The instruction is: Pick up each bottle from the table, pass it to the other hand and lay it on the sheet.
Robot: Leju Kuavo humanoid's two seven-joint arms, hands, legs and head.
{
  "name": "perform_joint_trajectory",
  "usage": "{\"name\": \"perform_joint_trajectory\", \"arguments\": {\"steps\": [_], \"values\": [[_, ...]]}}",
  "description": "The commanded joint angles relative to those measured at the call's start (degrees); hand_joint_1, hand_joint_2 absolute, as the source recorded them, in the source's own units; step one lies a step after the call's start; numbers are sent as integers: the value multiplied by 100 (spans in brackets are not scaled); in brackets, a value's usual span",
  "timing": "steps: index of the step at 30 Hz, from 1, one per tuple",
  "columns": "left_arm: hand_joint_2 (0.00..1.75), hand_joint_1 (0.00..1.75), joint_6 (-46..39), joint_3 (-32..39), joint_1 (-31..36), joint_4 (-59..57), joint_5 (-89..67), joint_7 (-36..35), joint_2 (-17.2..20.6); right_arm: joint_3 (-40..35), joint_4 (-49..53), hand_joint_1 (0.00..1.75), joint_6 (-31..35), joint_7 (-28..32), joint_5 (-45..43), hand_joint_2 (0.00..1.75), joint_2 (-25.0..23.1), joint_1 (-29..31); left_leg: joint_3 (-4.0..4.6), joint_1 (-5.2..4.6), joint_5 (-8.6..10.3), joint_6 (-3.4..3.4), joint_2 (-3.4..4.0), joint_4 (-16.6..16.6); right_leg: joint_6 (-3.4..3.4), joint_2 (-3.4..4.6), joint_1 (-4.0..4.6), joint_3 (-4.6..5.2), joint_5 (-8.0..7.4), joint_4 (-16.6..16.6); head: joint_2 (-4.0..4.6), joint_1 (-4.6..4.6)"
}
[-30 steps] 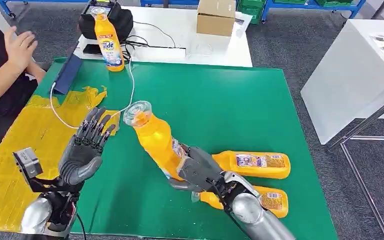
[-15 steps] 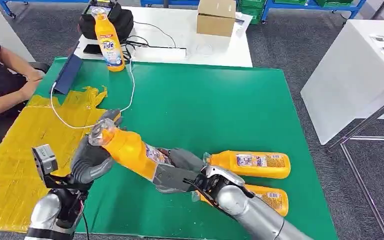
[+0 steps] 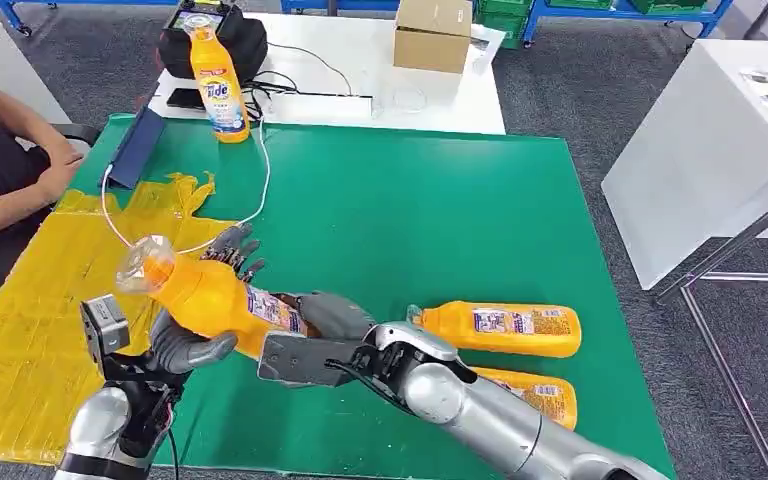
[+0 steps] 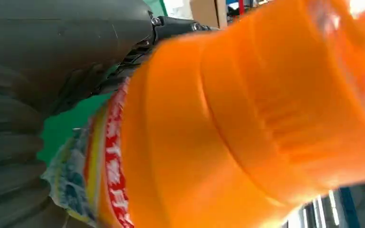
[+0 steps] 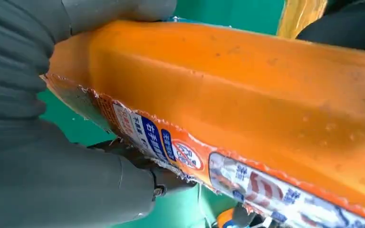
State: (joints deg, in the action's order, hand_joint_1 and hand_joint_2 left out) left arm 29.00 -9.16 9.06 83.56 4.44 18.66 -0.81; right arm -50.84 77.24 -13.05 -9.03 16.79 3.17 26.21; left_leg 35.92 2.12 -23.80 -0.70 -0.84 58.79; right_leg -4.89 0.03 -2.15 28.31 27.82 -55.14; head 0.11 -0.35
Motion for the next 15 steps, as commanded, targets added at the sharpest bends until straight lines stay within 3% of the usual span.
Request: {"name": "perform_joint_trajectory", "arguments": {"steps": [1,15], "values": [[175,175,38,-309,256,-472,-84,21,195,-509,-574,175,44,41,-55,175,-165,373,-13,-6,0,9,11,-7,23,5,-2,-7,2,1,0,2],[175,175,72,-360,255,-468,-206,217,192,-454,-774,175,117,105,-92,175,-168,294,-8,-5,1,8,5,-6,17,0,-1,-5,1,2,0,2]]}}
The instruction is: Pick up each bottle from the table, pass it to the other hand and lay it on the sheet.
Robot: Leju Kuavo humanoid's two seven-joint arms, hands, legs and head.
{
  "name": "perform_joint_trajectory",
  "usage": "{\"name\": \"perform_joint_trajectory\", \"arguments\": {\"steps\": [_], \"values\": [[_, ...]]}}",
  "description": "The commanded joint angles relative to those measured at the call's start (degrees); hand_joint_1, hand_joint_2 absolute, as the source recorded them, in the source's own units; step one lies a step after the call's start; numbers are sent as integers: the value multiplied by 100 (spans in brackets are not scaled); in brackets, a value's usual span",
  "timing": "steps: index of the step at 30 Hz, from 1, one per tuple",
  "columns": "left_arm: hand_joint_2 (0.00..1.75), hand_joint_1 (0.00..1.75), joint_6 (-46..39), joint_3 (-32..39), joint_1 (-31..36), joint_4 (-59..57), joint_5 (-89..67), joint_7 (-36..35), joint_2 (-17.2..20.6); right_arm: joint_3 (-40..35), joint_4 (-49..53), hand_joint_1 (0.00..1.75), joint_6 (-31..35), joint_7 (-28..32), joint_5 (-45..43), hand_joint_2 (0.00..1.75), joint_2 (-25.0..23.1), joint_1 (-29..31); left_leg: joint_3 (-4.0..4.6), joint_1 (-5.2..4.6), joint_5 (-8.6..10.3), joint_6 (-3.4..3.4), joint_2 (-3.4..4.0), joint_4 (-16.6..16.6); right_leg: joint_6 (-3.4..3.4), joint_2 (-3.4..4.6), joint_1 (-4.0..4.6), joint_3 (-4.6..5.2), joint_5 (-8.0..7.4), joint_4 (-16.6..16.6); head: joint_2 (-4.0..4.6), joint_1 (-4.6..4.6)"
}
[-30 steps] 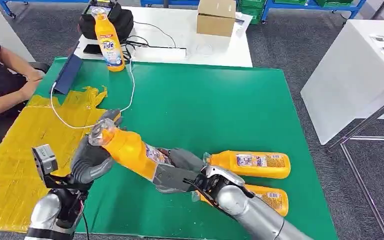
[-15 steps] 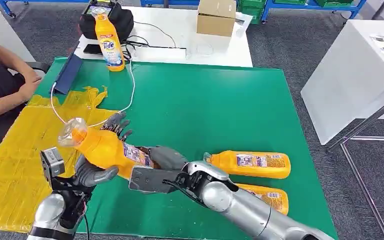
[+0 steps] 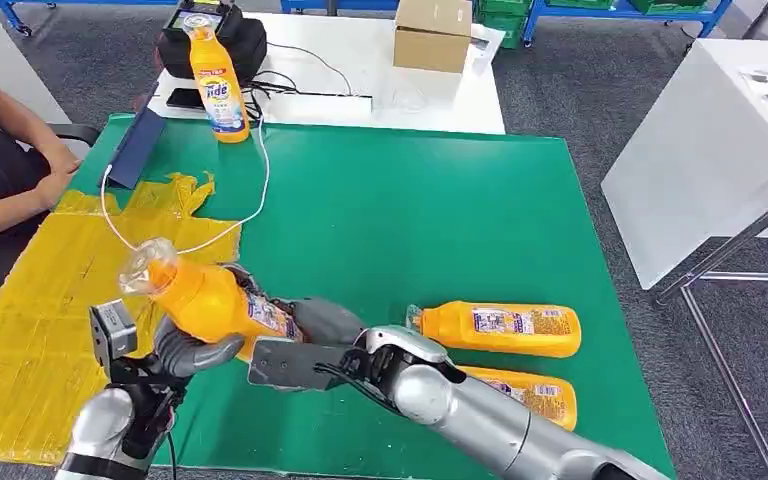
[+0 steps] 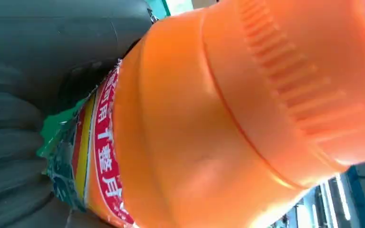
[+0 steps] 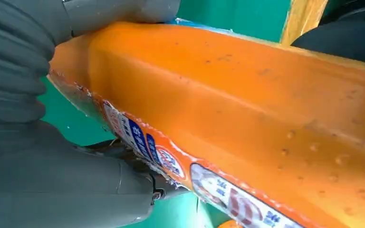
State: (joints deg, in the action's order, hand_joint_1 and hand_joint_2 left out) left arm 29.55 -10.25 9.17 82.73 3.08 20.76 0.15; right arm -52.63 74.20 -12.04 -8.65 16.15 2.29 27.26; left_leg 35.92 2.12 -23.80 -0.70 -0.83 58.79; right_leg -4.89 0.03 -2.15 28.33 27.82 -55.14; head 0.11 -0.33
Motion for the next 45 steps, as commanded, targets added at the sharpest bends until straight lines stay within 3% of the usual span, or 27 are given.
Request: {"name": "perform_joint_trajectory", "arguments": {"steps": [1,3,4,5,10,13,14,15,21,23,25,26,28,32,38,39,40,45], "values": [[175,175,-44,-252,243,-339,-154,78,112,-222,-484,175,88,120,8,175,-71,147,-18,-9,1,14,6,-10,29,-1,-2,-15,3,4,0,0],[175,175,-195,-232,231,-256,-346,172,142,-159,-433,175,228,168,148,175,-24,73,-10,-4,1,9,2,-6,19,-4,0,-9,2,4,0,0],[175,175,-260,-201,223,-210,-437,206,154,-129,-393,0,276,174,235,175,4,41,-14,-5,0,12,3,-8,25,-4,1,-14,2,5,0,-2],[175,175,-1101,-161,172,33,-1433,546,208,53,-153,0,754,263,781,175,46,-163,-10,-2,0,9,2,-6,20,-4,2,-10,2,5,0,0],[175,175,-1240,25,138,217,-1781,551,219,329,258,0,728,248,1007,175,105,-476,-11,-5,-3,13,6,-5,30,-2,2,-8,6,1,0,-2],[175,175,-2748,187,65,420,-3556,728,312,777,1030,0,1278,637,1602,175,192,-1101,-10,-2,-4,11,1,-5,25,-6,3,-11,6,5,0,-2],[175,175,-3003,307,23,444,-3909,745,329,925,1387,0,1325,694,1805,175,303,-1348,-16,-6,-3,14,-3,-9,31,-11,1,-19,8,6,0,0],[175,175,-3787,413,-32,479,-5080,692,448,1155,1816,0,1399,800,1981,175,451,-1684,-21,-9,-5,17,-6,-12,39,-16,0,-24,12,8,0,-2],[175,175,-5016,856,-397,-283,-7368,179,1030,2503,3394,0,1500,1410,2220,175,1813,-3501,-37,-11,-8,20,-30,-23,33,-40,-3,-49,18,31,0,-2],[175,175,-5175,900,-436,-437,-7660,103,1093,2713,3504,0,1426,1493,2233,175,1899,-3679,-37,-18,-14,19,-32,-21,43,-43,-10,3,25,24,0,-2],[175,175,-5212,921,-472,-835,-8054,-160,1301,3022,3748,0,1306,1495,1963,175,2302,-4048,-8,-19,-14,8,-20,-14,31,-24,-14,32,20,16,0,0],[175,175,-5423,613,-473,-1132,-9308,-894,1748,3078,3856,0,1259,1512,1922,175,2592,-4186,-1,-22,-14,7,-13,-13,34,-18,-16,37,18,13,0,-2],[175,175,-5618,665,-390,-1740,-9055,-739,1775,3313,4015,0,1235,1589,1746,175,2872,-4430,-9,-26,-16,5,-18,-16,32,-27,-21,22,22,15,0,0],[175,175,-5518,639,-321,-1857,-9032,-702,1754,3299,4040,0,1235,1585,1747,175,2882,-4449,5,-19,-15,3,-1,-7,29,-9,-15,67,15,10,0,0],[175,175,-5293,191,63,-3125,-9308,-786,1842,3280,4260,0,1499,1470,1730,175,3422,-5020,-9,-22,-13,7,-17,-16,36,-29,-18,49,21,18,0,0],[175,51,-5328,-130,113,-3353,-9308,-774,1971,3315,4299,0,1527,1412,1589,175,3588,-5097,-21,-26,-15,12,-18,-21,45,-31,-21,36,24,23,0,-2],[175,0,-5360,-161,138,-3450,-9257,-704,1960,3388,4368,0,1520,1332,1501,175,3793,-5188,-9,-25,-15,7,-14,-15,34,-24,-22,50,21,14,0,2],[175,0,-5611,-252,204,-3479,-9147,-554,1793,3639,4477,0,1473,1128,1258,175,4163,-5523,-14,-35,-13,7,-18,-13,30,-25,-31,40,18,14,0,2]]}}
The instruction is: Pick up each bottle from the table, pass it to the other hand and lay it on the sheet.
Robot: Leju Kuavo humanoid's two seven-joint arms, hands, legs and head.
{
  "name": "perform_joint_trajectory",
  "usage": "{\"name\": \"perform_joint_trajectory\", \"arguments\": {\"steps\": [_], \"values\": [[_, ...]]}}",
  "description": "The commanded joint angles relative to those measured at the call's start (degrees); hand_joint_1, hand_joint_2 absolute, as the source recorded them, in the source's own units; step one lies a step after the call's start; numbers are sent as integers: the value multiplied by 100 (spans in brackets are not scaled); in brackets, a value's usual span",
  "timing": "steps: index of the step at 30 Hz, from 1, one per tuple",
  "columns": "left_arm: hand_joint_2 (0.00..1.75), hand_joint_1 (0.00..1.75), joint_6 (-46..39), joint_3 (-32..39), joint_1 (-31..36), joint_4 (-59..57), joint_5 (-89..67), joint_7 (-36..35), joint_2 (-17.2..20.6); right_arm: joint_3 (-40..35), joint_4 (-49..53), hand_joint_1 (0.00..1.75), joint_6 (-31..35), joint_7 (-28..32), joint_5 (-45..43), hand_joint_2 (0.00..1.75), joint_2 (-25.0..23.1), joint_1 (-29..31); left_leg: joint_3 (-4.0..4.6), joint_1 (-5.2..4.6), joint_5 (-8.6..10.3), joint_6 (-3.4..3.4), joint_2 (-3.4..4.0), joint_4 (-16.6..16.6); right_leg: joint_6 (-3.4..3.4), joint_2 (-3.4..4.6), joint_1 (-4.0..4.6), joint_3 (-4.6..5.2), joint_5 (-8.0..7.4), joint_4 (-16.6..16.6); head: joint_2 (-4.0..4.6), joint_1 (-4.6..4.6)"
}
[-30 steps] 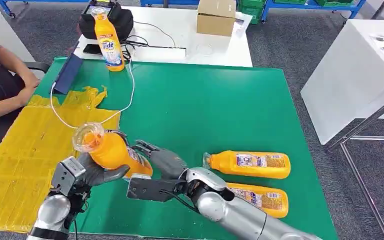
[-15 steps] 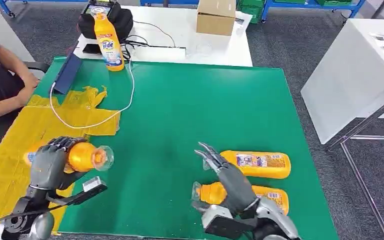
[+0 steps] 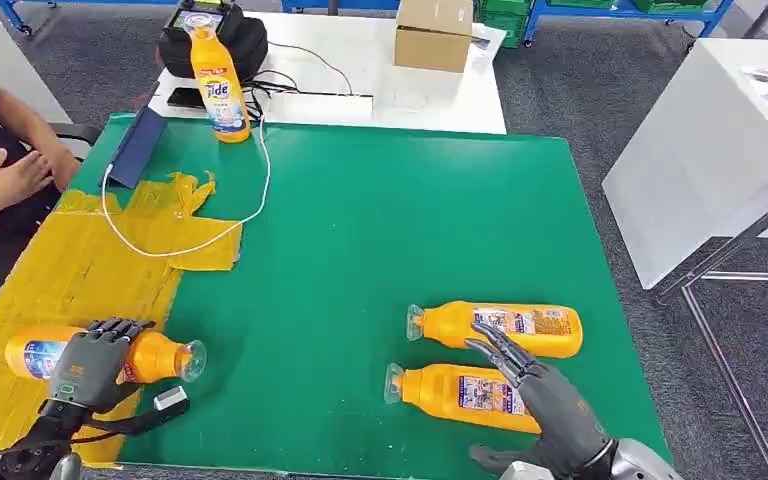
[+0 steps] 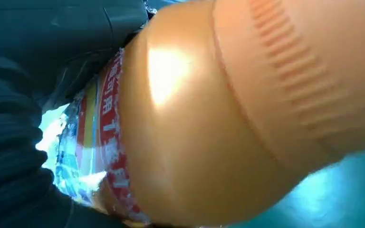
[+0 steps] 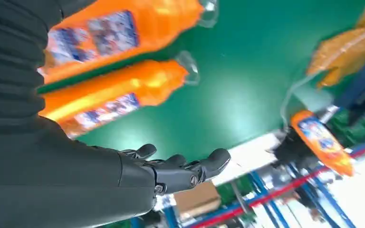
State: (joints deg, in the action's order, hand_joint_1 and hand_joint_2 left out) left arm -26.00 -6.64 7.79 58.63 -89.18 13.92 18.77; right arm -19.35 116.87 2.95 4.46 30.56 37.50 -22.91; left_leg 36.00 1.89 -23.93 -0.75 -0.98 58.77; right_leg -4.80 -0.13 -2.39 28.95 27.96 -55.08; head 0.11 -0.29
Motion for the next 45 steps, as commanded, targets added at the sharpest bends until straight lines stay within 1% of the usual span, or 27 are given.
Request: {"name": "perform_joint_trajectory", "arguments": {"steps": [1,2,3,4,7,9,10,12,14,17,18,19,20,21,22,23,25,27,30,31,33,36,37,41,43,44,45], "values": [[175,0,-47,-621,358,-1058,72,133,-73,305,213,0,-26,-184,-183,175,641,-518,-23,-12,1,11,-11,-10,19,-13,-8,-26,4,6,0,-2],[175,0,-29,-612,341,-1018,106,131,-69,291,216,0,-21,-210,-179,175,624,-510,-31,-14,2,14,-7,-15,29,-11,-8,-31,2,11,0,-2],[175,0,-26,-615,330,-980,165,173,-73,282,210,0,-17,-253,-163,175,630,-511,-23,-11,3,9,-12,-10,19,-12,-7,-23,2,5,0,-4],[175,0,3,-600,383,-924,495,456,-144,244,191,0,-44,-466,-84,175,746,-552,-35,-13,5,15,-5,-18,34,-8,-6,-32,-1,12,0,-2],[175,0,150,-586,410,-678,1081,828,-304,387,120,0,73,-518,-281,175,838,-689,-33,-13,6,16,-17,-13,23,-17,-8,-32,1,8,0,-2],[175,0,165,-597,357,-435,1319,937,-340,464,-28,0,25,-596,-279,175,789,-600,-40,-13,8,22,-16,-15,26,-18,-8,-39,0,13,0,-4],[175,0,174,-598,350,-382,1367,963,-356,471,-89,0,3,-603,-267,175,756,-547,-33,-9,9,20,-15,-8,14,-14,-6,-32,-1,8,0,-2],[175,0,245,-517,289,-100,1884,1284,-469,502,-323,0,-127,-652,-61,175,561,-345,-42,-12,9,30,-5,-18,33,-9,-6,-41,-3,19,0,-4],[175,0,310,-506,261,57,1962,1296,-492,487,-463,0,-191,-637,19,175,457,-223,-38,-8,9,21,-9,-13,18,-8,-3,-37,-7,16,0,-4],[175,0,356,-464,249,83,2123,1378,-522,496,-474,0,-205,-648,55,175,426,-219,-45,-12,8,27,-7,-19,32,-10,-4,-42,-5,23,0,-2],[175,0,370,-464,253,103,2121,1378,-519,499,-492,0,-215,-646,71,175,405,-207,-36,-8,8,22,-4,-12,24,-9,-2,-33,-5,16,0,-4],[175,0,502,-334,262,198,2635,1717,-652,539,-578,0,-300,-696,89,175,320,-178,-45,-11,8,25,-4,-20,32,-12,-3,-42,-4,22,0,-4],[175,0,524,-330,276,250,2637,1718,-667,548,-625,0,-316,-694,105,175,283,-160,-53,-12,6,27,-1,-25,42,-10,-2,-48,-2,26,0,-2],[175,0,840,-161,292,496,3248,2009,-860,554,-788,0,-393,-741,213,175,166,-103,-53,-13,8,28,0,-27,41,-9,-3,-47,-4,27,0,-2],[175,0,1013,-104,300,621,3486,2054,-954,540,-877,0,-419,-754,275,175,127,-67,-32,-4,10,20,-10,-11,19,-15,2,-31,-7,18,0,-2],[175,0,1269,-27,291,844,3787,2149,-1045,532,-1019,0,-448,-774,365,175,13,2,-38,-6,11,25,-13,-17,30,-21,2,-38,-6,24,0,-2],[175,0,1667,38,282,1166,4199,2192,-1170,477,-1251,0,-493,-799,487,175,-124,144,-21,1,11,19,-11,-5,12,-16,5,-23,-9,17,0,-2],[175,0,1955,11,299,1410,4426,2166,-1257,380,-1552,0,-592,-802,545,175,-224,327,-23,0,10,21,-6,-7,16,-12,5,-25,-10,19,0,-2],[175,0,2020,-70,328,1430,4447,2166,-1282,278,-1776,0,-678,-806,581,175,-286,441,-22,-3,10,19,-2,-7,14,-6,1,-20,-9,14,0,-4],[175,0,2027,-95,350,1410,4446,2168,-1300,236,-1838,0,-709,-815,605,175,-295,458,-31,-3,11,24,-2,-15,29,-10,4,-31,-10,23,0,-4],[175,0,2055,-230,453,1296,4447,2183,-1341,-22,-2173,0,-947,-941,705,175,-352,575,-34,-4,12,24,-1,-18,30,-9,4,-33,-10,24,0,-4],[175,0,2054,-363,593,1145,4446,2181,-1383,-255,-2444,0,-876,-976,731,175,-387,617,-26,0,10,17,-10,-9,14,-15,4,-27,-8,17,0,-2],[175,0,2054,-363,593,1145,4446,2181,-1383,-255,-2444,0,-876,-976,731,175,-387,617,-36,-3,12,22,-11,-18,27,-19,4,-37,-8,26,0,-2],[175,0,2055,-368,599,1129,4458,2176,-1368,-275,-2412,0,-852,-981,722,175,-345,605,-30,-5,7,21,-1,-11,21,-7,1,-29,-6,16,0,-2],[175,0,2090,-395,686,1036,4514,2175,-1397,-491,-2478,0,-1073,-1215,605,175,-180,620,-32,-6,5,23,2,-12,26,-5,1,-31,-5,17,0,-2],[175,0,2118,-453,832,885,4525,2173,-1458,-695,-2647,0,-1162,-1370,622,175,-89,620,-25,-5,7,20,-4,-7,17,-7,0,-25,-5,13,0,-2],[175,0,2151,-487,947,763,4586,2180,-1510,-896,-2821,0,-1201,-1518,674,175,-57,645,-33,-7,7,25,-6,-13,28,-12,0,-33,-4,18,0,-2]]}}
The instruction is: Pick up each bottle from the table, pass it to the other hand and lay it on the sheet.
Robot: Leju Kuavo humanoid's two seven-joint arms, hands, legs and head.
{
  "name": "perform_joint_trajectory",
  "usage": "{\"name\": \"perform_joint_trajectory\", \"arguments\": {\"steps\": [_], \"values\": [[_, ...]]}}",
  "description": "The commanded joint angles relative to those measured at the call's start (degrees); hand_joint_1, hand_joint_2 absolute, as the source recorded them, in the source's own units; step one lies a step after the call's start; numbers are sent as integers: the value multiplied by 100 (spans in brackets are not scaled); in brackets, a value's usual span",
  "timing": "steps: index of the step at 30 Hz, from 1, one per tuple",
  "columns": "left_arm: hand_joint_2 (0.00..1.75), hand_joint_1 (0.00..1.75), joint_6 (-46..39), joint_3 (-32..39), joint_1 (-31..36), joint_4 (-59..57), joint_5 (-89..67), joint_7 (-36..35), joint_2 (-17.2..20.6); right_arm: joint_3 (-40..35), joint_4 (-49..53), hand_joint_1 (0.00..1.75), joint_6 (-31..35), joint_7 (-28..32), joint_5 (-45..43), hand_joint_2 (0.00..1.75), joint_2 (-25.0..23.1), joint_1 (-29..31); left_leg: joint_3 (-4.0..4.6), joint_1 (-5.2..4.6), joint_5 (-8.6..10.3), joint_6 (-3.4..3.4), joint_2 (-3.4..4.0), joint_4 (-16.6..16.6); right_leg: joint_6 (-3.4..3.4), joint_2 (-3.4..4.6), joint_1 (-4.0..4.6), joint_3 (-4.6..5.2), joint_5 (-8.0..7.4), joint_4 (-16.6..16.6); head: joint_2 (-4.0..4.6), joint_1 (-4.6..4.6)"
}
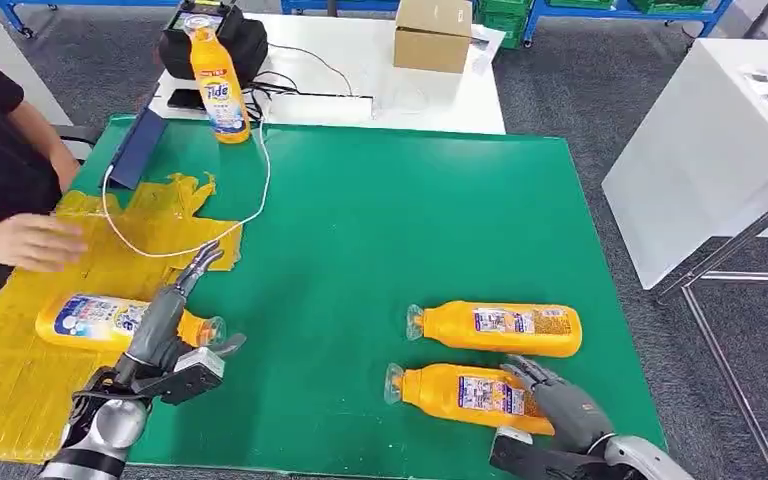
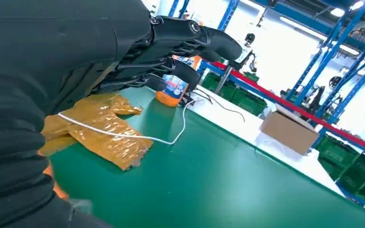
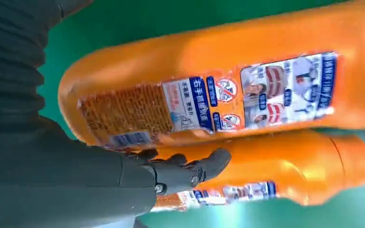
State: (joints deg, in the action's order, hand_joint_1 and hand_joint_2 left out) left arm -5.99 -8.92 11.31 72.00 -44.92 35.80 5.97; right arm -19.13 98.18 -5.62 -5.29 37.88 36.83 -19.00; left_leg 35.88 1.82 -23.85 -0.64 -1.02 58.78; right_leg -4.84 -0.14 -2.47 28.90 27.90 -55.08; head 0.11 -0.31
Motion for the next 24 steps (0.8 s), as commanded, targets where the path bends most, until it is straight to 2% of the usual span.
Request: {"name": "perform_joint_trajectory", "arguments": {"steps": [1,2,3,4,6,10,11,16,18,19,20,21,22,23,24], "values": [[175,0,170,-316,696,-675,208,-4,-268,-1158,-1160,0,-325,-657,3,175,5,311,-17,2,2,12,-12,-10,27,-21,8,-28,1,18,0,0],[175,0,172,-386,778,-757,232,-11,-298,-1481,-1527,38,-217,-805,208,175,-134,444,-11,7,4,8,-12,-8,20,-22,11,-20,-1,18,0,0],[175,0,168,-423,817,-793,258,-16,-314,-1708,-1802,150,-148,-883,309,175,-246,566,-25,7,9,14,-20,-20,34,-34,13,-38,-3,32,0,0],[175,0,177,-458,845,-811,275,-17,-325,-1869,-1991,175,-121,-918,320,175,-334,630,-22,13,6,7,-12,-17,23,-22,17,-33,-5,32,0,-2],[175,0,195,-561,917,-865,301,-21,-343,-2198,-2420,175,-61,-954,229,175,-446,779,-39,11,14,15,-11,-35,40,-25,18,-51,-11,49,0,-2],[175,0,195,-614,921,-864,307,-21,-366,-2317,-2485,175,-22,-955,224,175,-427,760,-69,18,9,14,-14,-36,44,-34,21,-73,-1,52,0,-2],[175,0,225,-609,928,-865,411,-14,-371,-2481,-2449,175,-49,-1021,200,175,-347,819,-78,36,-1,6,26,-22,36,-3,37,-74,-5,49,0,-2],[175,0,437,-663,919,-754,742,-8,-391,-3061,-2593,175,-4,-1304,55,175,-275,1030,-192,76,-65,-23,105,-15,39,91,79,-154,-5,73,0,-2],[175,0,721,-580,894,-661,1119,-24,-443,-3136,-2556,175,269,-1310,-183,175,-237,1027,-176,65,-38,-9,81,-40,63,64,73,-136,-14,84,0,-2],[175,0,937,-467,855,-591,1404,-71,-475,-2971,-2512,175,561,-1175,-480,175,-311,996,-237,84,-78,-22,120,-11,56,109,87,-189,8,74,0,-2],[175,0,1244,-289,758,-382,1815,-164,-506,-2762,-2377,175,865,-823,-882,175,-418,995,-194,80,-54,-17,105,-15,63,90,83,-147,-8,70,0,-2],[175,0,1504,-113,635,-189,2172,-266,-520,-2531,-2232,175,1117,-480,-1236,175,-507,971,-193,75,-46,-12,99,-26,70,81,79,-145,-10,75,0,-4],[175,0,2063,310,359,111,3102,-549,-607,-1851,-1806,175,1735,656,-2034,175,-911,818,-215,93,-77,-25,134,-4,74,121,95,-160,1,59,0,-2],[0,0,2479,640,-64,682,3757,-783,-572,-1327,-1177,175,1775,973,-2313,175,-1325,741,-206,87,-72,-24,127,-13,80,112,93,-150,-2,62,0,-2],[0,0,2818,876,-400,1103,4289,-950,-594,-892,-595,175,1559,1121,-2472,175,-1716,649,-248,98,-99,-32,168,-3,71,157,105,-186,3,56,0,-2]]}}
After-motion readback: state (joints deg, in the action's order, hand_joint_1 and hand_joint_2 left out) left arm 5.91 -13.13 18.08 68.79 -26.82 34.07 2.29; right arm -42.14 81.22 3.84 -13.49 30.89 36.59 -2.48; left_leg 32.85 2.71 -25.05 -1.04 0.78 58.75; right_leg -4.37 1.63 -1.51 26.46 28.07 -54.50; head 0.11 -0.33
